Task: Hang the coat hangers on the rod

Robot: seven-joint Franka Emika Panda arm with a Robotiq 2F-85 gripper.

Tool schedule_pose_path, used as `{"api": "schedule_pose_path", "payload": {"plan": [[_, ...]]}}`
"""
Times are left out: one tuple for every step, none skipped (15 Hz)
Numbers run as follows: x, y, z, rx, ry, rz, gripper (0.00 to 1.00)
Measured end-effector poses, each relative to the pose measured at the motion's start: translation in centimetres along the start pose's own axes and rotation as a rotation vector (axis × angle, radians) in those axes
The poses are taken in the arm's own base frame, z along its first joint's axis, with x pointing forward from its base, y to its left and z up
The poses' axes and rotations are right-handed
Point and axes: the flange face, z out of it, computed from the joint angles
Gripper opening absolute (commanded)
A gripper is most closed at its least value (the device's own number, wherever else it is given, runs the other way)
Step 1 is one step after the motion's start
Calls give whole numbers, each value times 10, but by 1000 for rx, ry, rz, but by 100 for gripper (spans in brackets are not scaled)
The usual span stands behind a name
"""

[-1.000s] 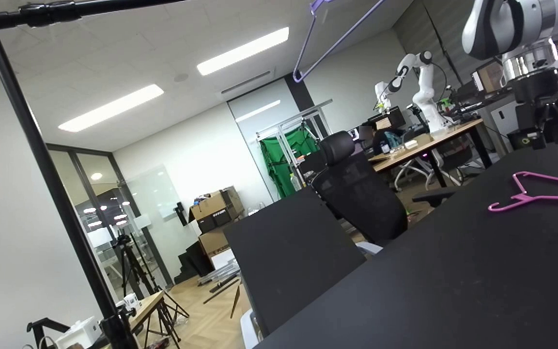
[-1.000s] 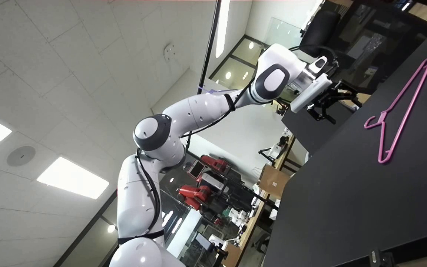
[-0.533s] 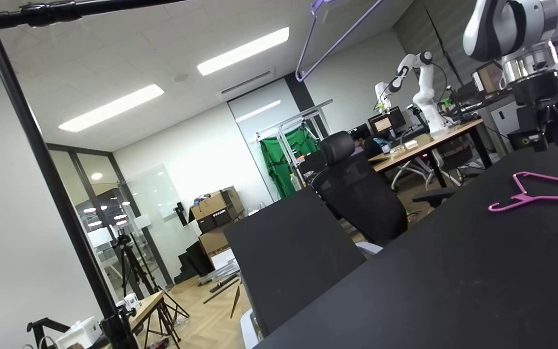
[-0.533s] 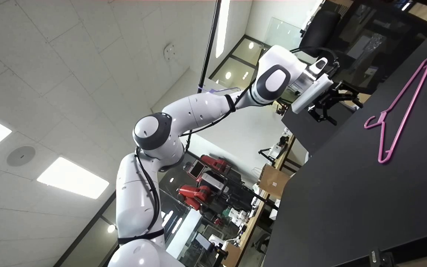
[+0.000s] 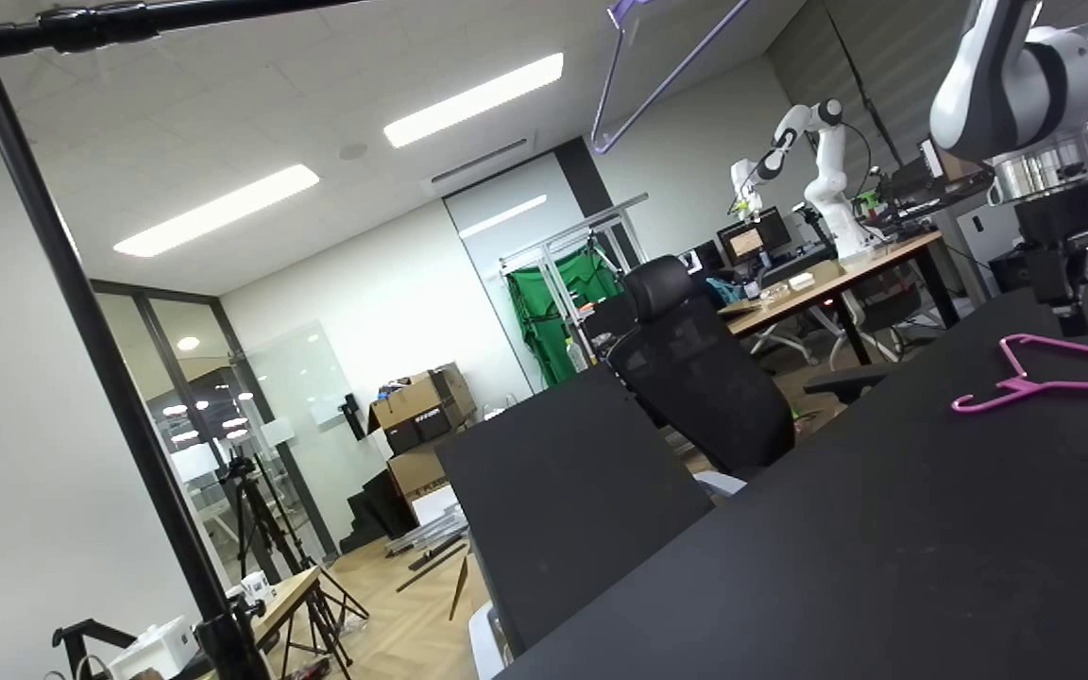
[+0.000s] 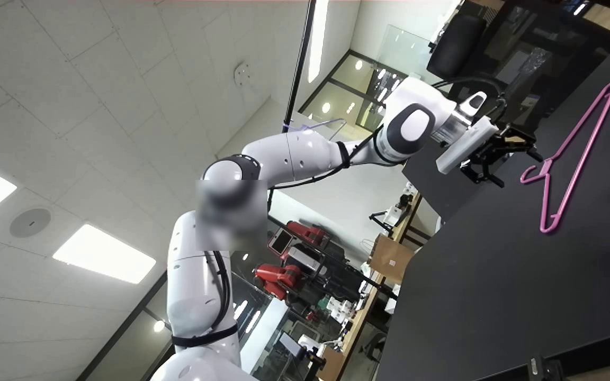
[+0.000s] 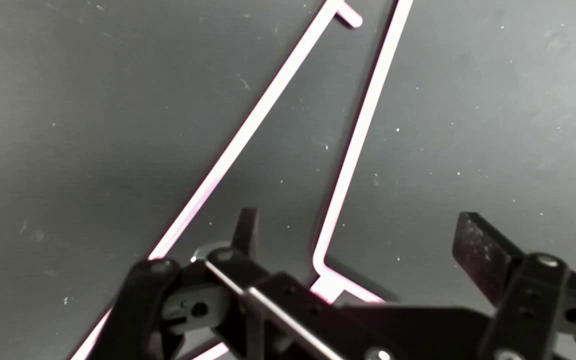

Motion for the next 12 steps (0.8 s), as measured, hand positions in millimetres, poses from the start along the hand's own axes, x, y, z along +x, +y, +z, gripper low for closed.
{"api": "schedule_pose_path", "payload": {"plan": [[-1, -1, 6, -1, -8, 14, 100], [-3, -1, 12, 1, -17, 35, 100], [-5, -1, 19, -1, -22, 64, 100], [-8, -2, 25, -5, -30, 95, 100], [-10, -2, 32, -7, -32, 126, 100], [-12, -3, 38, -11, -34, 153, 100], [-13, -3, 44, -16, -34, 176, 100], [-14, -4, 49, -22, -32, 194, 96], [-14, -5, 54, -27, -29, 209, 73], [-14, -6, 58, -30, -25, 219, 71], [-14, -7, 61, -35, -20, 227, 70], [-14, -8, 64, -39, -14, 232, 62]]}}
